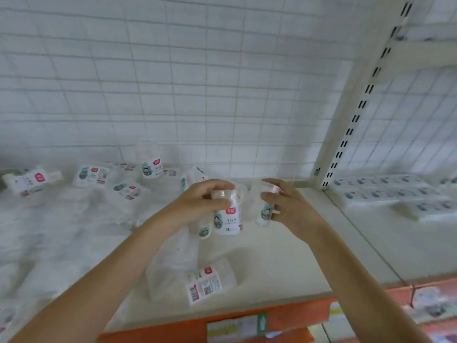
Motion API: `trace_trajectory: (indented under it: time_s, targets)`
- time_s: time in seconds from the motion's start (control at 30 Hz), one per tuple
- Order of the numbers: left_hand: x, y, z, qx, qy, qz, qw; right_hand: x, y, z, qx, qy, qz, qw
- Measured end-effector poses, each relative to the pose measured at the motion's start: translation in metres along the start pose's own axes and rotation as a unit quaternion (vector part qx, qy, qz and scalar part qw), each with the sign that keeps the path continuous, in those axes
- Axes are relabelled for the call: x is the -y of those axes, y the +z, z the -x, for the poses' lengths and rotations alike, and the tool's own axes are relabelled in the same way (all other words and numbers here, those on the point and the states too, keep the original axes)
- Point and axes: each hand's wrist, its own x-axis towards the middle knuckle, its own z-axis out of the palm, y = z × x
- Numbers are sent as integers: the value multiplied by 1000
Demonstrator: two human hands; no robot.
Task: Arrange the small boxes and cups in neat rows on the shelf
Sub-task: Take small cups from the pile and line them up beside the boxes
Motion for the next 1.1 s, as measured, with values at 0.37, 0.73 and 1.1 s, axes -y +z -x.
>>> trace_trajectory:
  time_s: [0.37, 0.73, 1.1]
  targets:
    - [-26, 19, -10, -11, -29, 172, 985, 18, 16, 13, 3, -7, -73, 997]
    - [-29, 36, -17, 2, -13, 181, 983, 23, 3, 53, -84, -70, -31, 994]
    - [-64, 147, -29, 229, 21, 153, 961, 14, -47, 165, -292, -99, -63, 949]
